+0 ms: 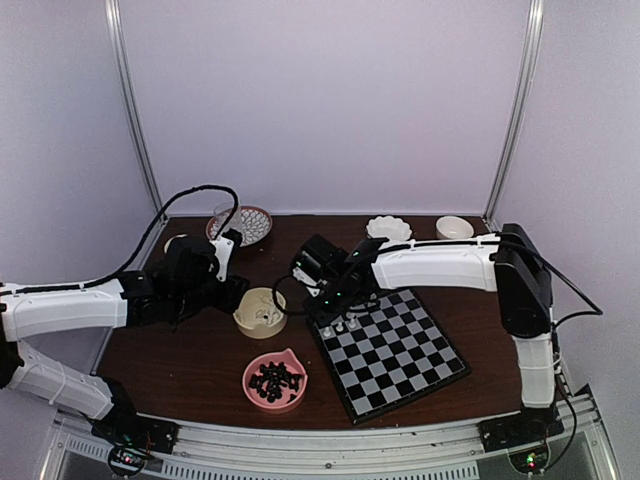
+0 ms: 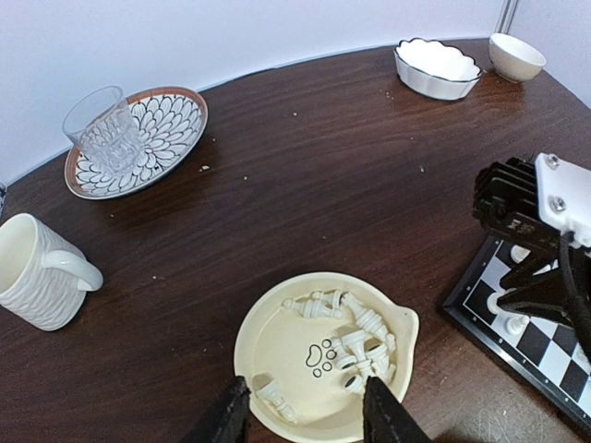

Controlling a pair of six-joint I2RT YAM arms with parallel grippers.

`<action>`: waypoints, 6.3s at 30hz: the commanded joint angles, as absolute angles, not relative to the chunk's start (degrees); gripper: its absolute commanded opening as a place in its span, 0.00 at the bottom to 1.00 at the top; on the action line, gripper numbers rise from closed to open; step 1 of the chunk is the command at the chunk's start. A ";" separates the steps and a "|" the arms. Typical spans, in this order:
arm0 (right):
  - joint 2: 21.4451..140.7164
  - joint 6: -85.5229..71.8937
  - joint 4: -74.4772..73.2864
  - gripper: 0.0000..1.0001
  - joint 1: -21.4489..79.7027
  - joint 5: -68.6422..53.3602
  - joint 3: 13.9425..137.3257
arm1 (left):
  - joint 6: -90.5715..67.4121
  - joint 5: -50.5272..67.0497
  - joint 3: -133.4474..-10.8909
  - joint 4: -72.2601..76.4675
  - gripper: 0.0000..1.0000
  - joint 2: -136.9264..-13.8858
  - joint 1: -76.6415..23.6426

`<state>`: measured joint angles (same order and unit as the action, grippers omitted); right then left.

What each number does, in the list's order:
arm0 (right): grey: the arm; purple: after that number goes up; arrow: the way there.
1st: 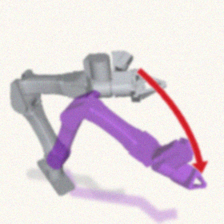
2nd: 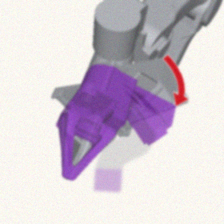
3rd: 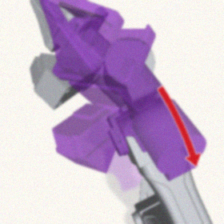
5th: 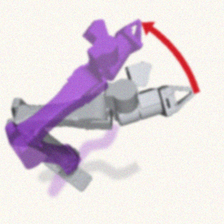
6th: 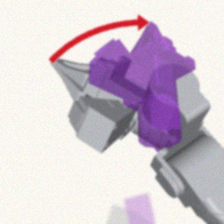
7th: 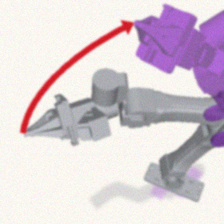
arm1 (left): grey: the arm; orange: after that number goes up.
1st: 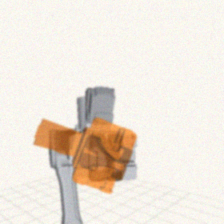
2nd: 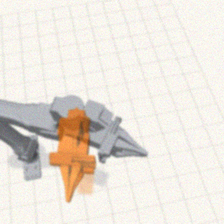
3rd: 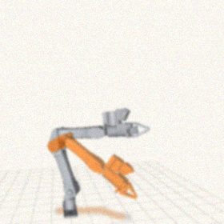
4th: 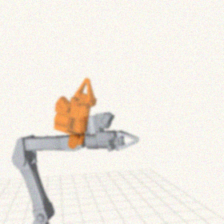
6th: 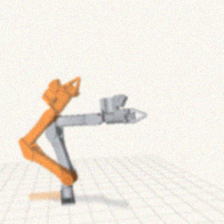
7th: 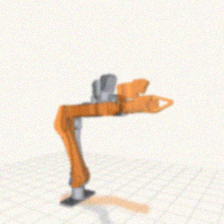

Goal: Set up the chess pieces on the board
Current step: Place the rook at h1, then pick up the bishop from the storage box.

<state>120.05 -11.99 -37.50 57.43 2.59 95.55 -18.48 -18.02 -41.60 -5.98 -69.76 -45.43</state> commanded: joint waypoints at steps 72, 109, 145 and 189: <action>94.29 -10.33 -19.67 0.33 55.46 5.98 69.53 | -35.48 -17.51 -57.37 -24.56 0.38 -94.70 -42.09; 92.90 -10.27 -18.13 0.32 55.46 5.76 67.94 | -36.93 -21.13 -63.63 -26.56 0.31 -105.49 -42.09; 93.52 -10.11 -17.32 0.32 55.46 4.90 67.85 | -40.38 -22.01 -62.84 -21.76 0.32 -104.24 -42.10; 89.41 -9.94 -14.03 0.31 55.46 4.04 64.51 | -23.06 -5.33 -54.74 -17.23 0.00 -87.88 -41.22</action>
<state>93.27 -10.41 -16.58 55.83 4.34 66.37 -30.11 -14.72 -58.17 -22.76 -92.53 -41.34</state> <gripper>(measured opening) 0.309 0.076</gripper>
